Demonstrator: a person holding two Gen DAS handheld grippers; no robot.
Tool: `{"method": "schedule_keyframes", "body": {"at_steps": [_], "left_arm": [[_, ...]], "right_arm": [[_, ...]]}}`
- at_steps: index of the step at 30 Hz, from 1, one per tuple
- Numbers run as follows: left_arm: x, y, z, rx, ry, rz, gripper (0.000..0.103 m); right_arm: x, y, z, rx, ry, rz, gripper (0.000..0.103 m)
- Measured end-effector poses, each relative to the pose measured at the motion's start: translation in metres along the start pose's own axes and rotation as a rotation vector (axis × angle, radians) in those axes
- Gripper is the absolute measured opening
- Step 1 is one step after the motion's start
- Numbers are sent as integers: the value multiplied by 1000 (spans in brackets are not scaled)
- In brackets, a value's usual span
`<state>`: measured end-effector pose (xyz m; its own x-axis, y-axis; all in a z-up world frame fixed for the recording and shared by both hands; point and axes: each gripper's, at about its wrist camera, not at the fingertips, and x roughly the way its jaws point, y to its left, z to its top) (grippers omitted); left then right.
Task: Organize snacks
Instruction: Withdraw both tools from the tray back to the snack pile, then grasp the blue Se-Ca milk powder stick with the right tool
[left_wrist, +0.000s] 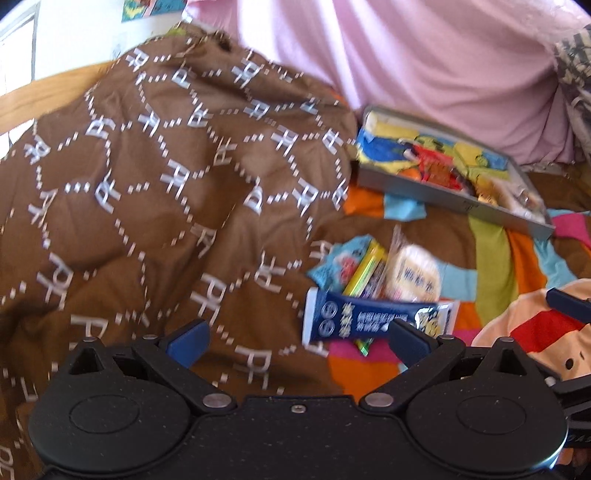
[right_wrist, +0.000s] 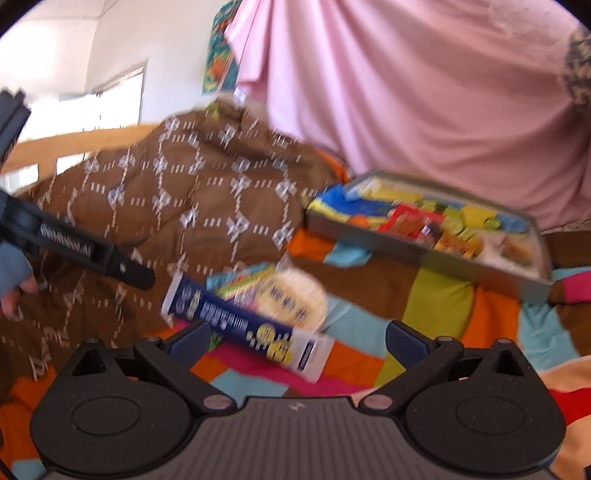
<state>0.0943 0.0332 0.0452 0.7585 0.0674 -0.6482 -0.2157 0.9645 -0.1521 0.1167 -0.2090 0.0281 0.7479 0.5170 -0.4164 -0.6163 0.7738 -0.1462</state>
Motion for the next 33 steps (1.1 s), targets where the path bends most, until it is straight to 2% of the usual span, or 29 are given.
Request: {"method": "schedule_keyframes", "body": {"at_steps": [8,12,23,30,33], "left_arm": [[10,1,-7,8,40,13,102],[13,-2,-9,20,54,11,102],[20,-11,-5,101,52,19,102],[29,-9,-2,95,57,31,102],[32,-10,-2,101,59,29,102]], "right_arm": [[26,8,-11,-47,112,57,103],[35,13,-13,-112,141,70,103],[69,29,-16,-433,49,-26,102],[78,38,-18,-586,8,-38,86],[79,40,-22,-608,17,-12,70]]}}
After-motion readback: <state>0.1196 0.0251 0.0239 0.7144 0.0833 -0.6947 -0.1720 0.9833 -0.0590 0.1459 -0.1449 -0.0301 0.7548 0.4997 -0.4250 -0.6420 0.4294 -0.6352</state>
